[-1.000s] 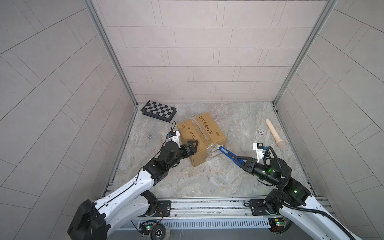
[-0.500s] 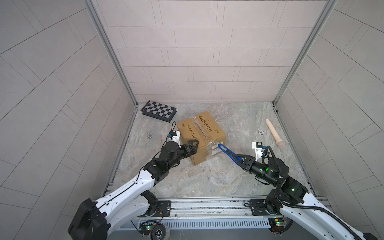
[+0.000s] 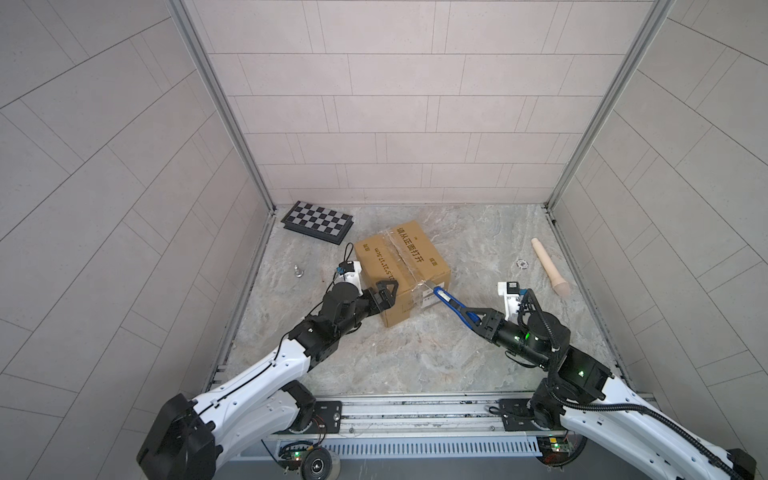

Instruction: Unpack the express box

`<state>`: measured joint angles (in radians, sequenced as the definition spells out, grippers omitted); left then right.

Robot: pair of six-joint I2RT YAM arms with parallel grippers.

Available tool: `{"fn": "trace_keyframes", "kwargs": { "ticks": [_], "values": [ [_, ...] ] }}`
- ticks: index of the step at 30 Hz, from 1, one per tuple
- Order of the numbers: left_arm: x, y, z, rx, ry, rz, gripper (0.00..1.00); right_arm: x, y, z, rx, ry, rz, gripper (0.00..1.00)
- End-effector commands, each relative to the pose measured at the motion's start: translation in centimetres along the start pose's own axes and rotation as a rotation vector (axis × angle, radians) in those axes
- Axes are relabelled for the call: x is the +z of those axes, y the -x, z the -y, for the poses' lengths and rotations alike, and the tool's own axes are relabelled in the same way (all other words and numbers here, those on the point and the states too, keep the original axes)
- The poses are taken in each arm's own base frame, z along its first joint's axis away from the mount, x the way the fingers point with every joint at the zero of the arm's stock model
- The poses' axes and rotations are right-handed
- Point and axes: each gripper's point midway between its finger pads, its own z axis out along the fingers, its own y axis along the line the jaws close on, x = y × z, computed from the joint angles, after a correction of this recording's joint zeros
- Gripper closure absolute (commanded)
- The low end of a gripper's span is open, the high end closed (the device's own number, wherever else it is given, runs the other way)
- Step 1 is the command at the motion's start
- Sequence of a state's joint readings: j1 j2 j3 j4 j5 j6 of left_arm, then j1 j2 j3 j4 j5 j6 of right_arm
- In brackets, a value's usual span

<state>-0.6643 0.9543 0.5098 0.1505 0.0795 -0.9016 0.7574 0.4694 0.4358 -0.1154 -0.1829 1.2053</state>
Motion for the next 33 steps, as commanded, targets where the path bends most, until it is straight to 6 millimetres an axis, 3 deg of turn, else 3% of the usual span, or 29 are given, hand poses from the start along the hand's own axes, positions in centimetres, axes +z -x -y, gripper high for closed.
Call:
{"fn": "trace_keyframes", "kwargs": {
  "ticks": [1, 7, 11, 20, 29, 33],
  "values": [
    [0.1, -0.1, 1.9, -0.002, -0.079, -0.013, 0.0, -0.6, 0.5, -4.7, 0.003, 0.162, -0.006, 1.0],
    [0.1, 0.1, 2.5, -0.003, -0.096, -0.005, 0.0, 0.8, -1.0, -3.4, 0.001, 0.113, -0.057, 1.0],
    [0.2, 0.0, 2.7, -0.003, -0.101, -0.007, 0.0, 0.5, -0.6, -3.3, -0.02, 0.128, -0.024, 1.0],
    [0.7, -0.2, 3.0, -0.006, -0.115, -0.017, 0.0, -0.7, 0.9, -6.5, 0.015, 0.221, 0.015, 1.0],
    [0.7, 0.1, 4.2, -0.011, -0.149, -0.01, 0.0, 1.6, -1.5, -2.8, -0.003, 0.081, -0.077, 1.0],
    [0.8, 0.1, 4.5, -0.009, -0.154, -0.015, 0.0, 1.8, -1.3, -3.4, 0.005, 0.135, -0.058, 1.0]
  ]
}}
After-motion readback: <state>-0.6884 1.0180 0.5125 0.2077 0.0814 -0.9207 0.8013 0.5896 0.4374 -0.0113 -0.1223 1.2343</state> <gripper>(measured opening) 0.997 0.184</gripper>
